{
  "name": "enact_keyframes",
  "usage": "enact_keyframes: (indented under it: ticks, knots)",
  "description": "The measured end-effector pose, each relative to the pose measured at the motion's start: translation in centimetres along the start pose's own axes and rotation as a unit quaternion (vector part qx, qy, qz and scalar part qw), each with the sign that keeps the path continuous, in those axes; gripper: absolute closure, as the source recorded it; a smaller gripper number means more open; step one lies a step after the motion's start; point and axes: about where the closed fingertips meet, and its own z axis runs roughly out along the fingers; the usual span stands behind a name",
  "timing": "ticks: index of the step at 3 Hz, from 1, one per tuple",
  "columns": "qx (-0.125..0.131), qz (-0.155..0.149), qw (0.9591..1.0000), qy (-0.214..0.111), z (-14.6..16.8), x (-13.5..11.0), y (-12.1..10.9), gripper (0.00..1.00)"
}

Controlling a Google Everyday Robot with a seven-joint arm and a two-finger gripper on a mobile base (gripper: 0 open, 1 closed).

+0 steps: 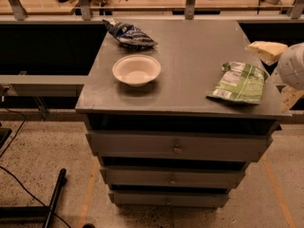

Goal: Place green jalapeno chip bag into paper bowl

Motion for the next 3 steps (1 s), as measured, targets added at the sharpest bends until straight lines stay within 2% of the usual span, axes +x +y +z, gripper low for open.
enact_keyframes:
  ticks: [1,2,3]
  knots:
    - [0.005,-0.01,0.9994,-0.032,1.08,-0.43,-0.07,0.0]
    - [0.008,-0.013,0.9986,-0.05,1.55,-0.67,0.17,0.17]
    - [0.008,-0.014,0.9986,-0.051,1.68,-0.82,0.12,0.41]
